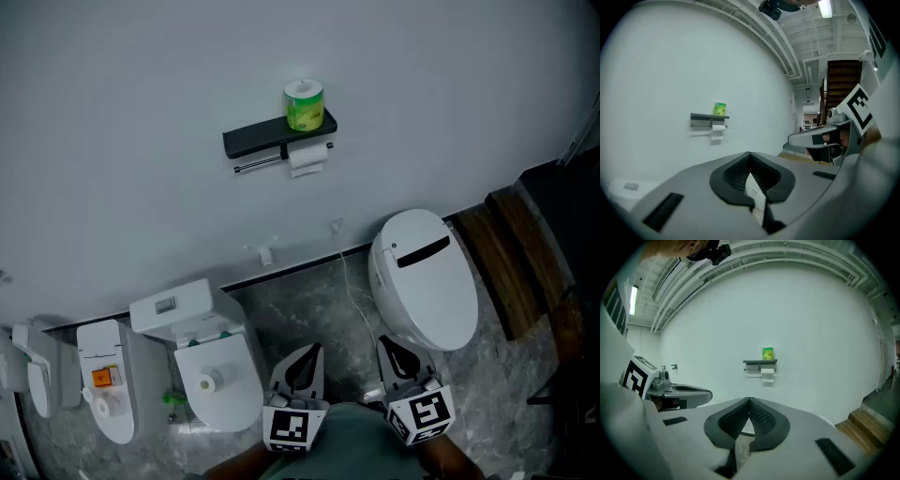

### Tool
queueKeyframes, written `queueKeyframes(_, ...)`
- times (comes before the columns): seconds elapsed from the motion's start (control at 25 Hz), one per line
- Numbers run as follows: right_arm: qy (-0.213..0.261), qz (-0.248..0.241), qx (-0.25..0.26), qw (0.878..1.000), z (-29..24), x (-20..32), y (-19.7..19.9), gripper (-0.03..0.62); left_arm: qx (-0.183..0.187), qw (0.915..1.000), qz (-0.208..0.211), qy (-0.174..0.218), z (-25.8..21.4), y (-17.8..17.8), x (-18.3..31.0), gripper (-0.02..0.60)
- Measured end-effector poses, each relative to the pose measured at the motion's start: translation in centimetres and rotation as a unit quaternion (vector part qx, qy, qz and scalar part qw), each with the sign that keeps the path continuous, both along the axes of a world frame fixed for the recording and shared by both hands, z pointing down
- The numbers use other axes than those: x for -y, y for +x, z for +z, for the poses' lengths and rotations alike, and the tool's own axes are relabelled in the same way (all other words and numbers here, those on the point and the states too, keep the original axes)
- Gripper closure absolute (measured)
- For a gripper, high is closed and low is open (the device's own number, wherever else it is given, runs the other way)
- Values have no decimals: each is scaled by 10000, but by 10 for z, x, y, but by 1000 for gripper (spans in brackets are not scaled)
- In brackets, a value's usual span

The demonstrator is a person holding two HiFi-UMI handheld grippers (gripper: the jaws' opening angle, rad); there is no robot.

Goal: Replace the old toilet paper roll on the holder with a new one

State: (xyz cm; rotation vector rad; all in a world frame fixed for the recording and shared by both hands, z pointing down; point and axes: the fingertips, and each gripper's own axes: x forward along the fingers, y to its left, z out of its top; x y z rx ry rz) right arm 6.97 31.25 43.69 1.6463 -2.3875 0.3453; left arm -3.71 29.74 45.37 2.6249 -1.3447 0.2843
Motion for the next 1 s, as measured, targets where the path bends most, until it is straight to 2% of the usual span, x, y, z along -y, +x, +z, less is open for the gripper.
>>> queueKeyframes(0.24, -12, 7, -22, 10000, 14, 21, -35, 586, 19, 9998, 89, -197, 13, -30, 23, 577)
queueKeyframes(0.44, 65, 49, -18, 10000, 8, 29, -52, 586, 218, 9997, 127, -55, 13, -50, 28, 577)
queueKeyframes(0.6, 111, -4, -59, 9999, 6, 36, -64, 586, 183, 9998, 21, 52, 8, -62, 35, 577)
queueKeyframes(1.0, 4, -156, 37, 9999, 16, 65, -75, 586, 315, 9992, -243, -60, 15, -80, 55, 577)
